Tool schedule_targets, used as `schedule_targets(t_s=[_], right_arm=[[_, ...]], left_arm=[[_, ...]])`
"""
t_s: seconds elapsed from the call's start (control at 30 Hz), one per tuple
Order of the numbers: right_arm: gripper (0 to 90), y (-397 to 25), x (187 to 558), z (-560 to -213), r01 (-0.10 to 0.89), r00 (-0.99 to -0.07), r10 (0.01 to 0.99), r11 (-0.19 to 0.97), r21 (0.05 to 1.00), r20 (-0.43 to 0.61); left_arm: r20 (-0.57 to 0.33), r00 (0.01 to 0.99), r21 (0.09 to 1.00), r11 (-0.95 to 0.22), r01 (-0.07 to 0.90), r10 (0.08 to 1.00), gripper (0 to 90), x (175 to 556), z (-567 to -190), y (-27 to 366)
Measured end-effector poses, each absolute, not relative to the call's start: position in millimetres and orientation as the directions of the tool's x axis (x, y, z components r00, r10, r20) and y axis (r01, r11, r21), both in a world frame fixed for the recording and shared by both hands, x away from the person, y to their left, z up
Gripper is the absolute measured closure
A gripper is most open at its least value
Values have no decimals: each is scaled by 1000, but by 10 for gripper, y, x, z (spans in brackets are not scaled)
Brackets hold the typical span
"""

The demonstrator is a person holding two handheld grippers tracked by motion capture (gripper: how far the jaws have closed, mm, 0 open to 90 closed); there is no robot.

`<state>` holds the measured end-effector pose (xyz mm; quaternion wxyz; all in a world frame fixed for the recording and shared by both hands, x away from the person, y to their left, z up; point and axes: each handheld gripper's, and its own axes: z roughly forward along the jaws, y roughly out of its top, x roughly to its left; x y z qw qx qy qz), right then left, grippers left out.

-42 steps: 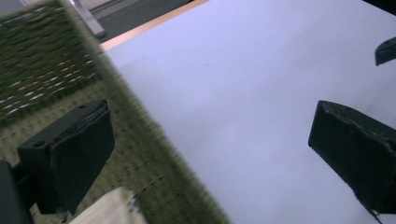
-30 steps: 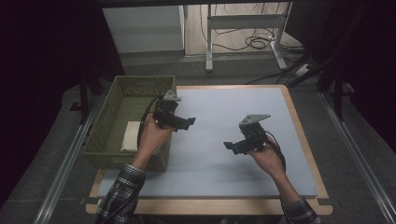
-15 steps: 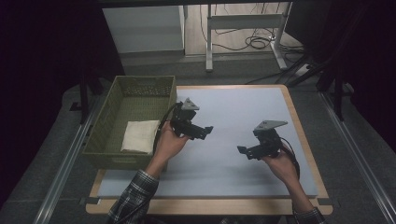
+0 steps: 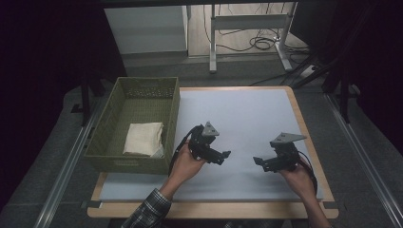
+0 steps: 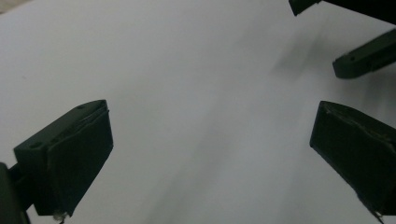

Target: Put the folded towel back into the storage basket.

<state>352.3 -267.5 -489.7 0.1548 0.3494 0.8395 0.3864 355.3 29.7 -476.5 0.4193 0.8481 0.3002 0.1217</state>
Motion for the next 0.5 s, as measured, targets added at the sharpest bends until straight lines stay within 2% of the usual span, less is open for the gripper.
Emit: schedule_targets(t_s=[0.23,0.5], right_arm=[[41,-2838,3442,-5049,485,-695,718,451,749,18],[41,-2902,3387,-5200,497,-691,723,461,735,13]], left_arm=[[-68,790,773,-468,428,610,0,3438,-5042,329],[-51,776,738,-499,453,629,0,3308,-5296,432]])
